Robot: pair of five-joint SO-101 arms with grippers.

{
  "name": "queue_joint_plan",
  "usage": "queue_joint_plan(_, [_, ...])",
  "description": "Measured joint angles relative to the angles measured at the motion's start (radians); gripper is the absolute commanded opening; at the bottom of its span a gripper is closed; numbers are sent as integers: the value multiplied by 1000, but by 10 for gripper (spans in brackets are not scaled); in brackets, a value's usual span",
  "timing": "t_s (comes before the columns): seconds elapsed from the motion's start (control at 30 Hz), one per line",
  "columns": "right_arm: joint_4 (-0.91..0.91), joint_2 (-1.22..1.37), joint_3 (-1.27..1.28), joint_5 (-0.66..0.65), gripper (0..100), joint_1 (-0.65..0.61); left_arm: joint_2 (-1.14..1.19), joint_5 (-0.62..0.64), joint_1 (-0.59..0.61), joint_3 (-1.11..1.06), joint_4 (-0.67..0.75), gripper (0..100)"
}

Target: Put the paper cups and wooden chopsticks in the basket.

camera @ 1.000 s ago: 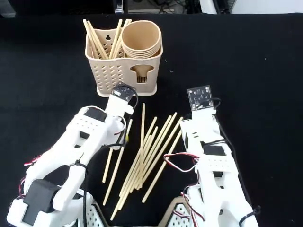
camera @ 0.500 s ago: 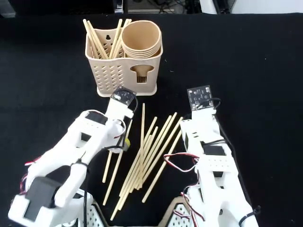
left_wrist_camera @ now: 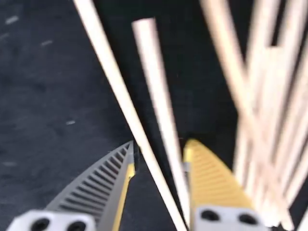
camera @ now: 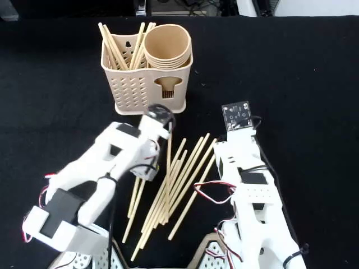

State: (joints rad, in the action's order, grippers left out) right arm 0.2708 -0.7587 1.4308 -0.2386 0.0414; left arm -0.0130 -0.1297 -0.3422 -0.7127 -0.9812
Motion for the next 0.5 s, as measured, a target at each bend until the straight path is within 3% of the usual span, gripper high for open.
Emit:
queue_joint_plan(0.2, [0,0,0,0,25,0,-126,5,-91,-107,77,100])
queue_joint_plan(0.5, [0,0,0,0,25,0,-267,-2,-57,-209,114,58])
